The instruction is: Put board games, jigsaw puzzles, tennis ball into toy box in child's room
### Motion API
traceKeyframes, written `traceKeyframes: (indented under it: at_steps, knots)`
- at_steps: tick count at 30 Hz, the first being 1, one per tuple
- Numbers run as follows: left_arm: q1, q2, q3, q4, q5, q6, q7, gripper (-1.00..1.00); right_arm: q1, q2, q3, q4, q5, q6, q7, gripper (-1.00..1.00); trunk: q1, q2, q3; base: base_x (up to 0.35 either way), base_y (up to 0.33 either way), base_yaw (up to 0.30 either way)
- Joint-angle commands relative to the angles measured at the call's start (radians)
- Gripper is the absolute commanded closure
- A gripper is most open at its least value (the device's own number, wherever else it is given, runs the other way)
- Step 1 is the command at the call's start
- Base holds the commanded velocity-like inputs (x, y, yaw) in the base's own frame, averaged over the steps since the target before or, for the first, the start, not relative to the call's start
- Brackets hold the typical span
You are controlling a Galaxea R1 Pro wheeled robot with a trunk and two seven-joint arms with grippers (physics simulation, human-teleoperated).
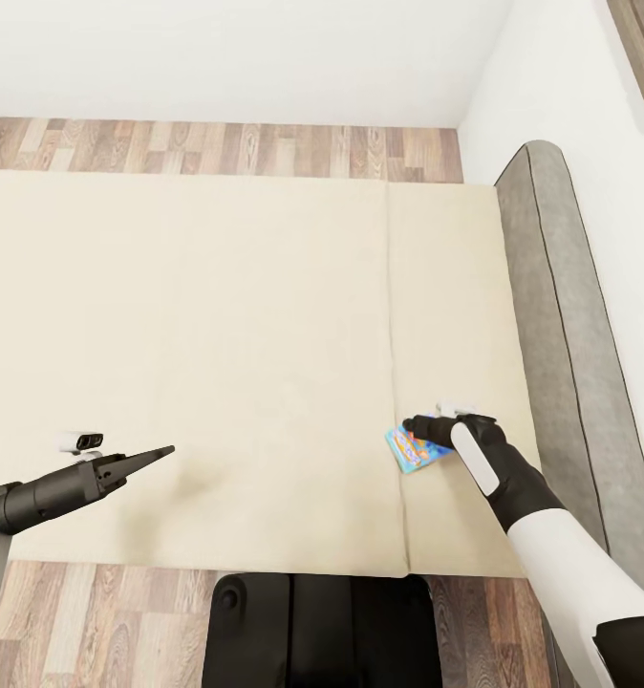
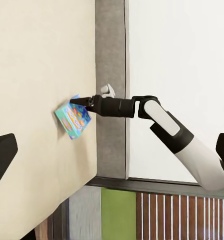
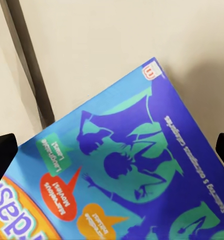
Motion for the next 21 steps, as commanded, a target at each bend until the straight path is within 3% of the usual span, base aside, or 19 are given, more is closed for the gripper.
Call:
traceKeyframes:
  at_steps: [1,9,21]
  knots:
    - [0.0,0.0,0.0,0.0,-0.001,0.011,-0.004,-1.0,0.0,-0.002,0.005,0.024,-0.017,0.005,-0.007,-1.0,0.001,-0.001,-0.001,0.0,0.0,0.0]
    - [0.0,0.0,0.0,0.0,-0.001,0.011,-0.004,-1.0,0.002,-0.023,0.004,0.023,-0.024,0.032,-0.005,-1.0,0.001,-0.001,-0.001,0.0,0.0,0.0]
    - [0.0,0.0,0.0,0.0,-0.001,0.011,-0.004,-1.0,0.001,-0.026,0.003,0.022,-0.027,0.071,-0.003,-1.0,0.001,-0.001,-0.001,0.0,0.0,0.0]
